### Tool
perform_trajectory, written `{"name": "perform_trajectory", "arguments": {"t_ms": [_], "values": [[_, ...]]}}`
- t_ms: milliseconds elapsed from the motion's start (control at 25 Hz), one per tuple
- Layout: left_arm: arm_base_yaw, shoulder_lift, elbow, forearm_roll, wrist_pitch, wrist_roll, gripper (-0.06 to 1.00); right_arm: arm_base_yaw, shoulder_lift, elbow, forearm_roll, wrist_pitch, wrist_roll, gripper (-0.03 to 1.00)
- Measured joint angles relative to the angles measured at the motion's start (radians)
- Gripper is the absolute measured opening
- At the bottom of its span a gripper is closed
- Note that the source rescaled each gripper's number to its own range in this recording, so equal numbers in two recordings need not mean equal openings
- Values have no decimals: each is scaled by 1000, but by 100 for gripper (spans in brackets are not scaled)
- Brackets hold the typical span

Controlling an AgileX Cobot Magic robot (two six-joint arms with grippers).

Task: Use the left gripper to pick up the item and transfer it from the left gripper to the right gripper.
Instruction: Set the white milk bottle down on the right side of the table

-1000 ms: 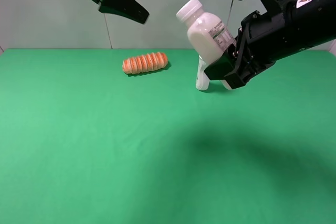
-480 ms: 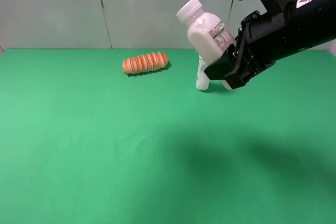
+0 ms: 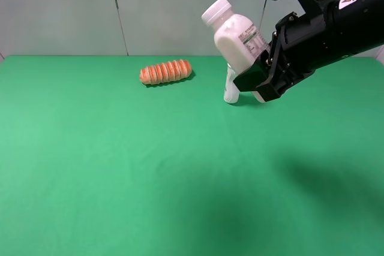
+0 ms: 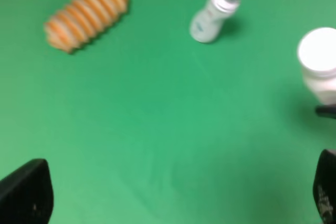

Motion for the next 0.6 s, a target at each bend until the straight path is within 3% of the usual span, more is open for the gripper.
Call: {"name": "perform_trajectory", "arguments": {"t_ms": [360, 600], "values": [[0, -175, 9, 119, 0, -38, 100, 0, 0, 0, 1, 0, 0, 2], [0, -362, 216, 223, 0, -46, 100, 0, 0, 0, 1, 1, 3, 2]]}}
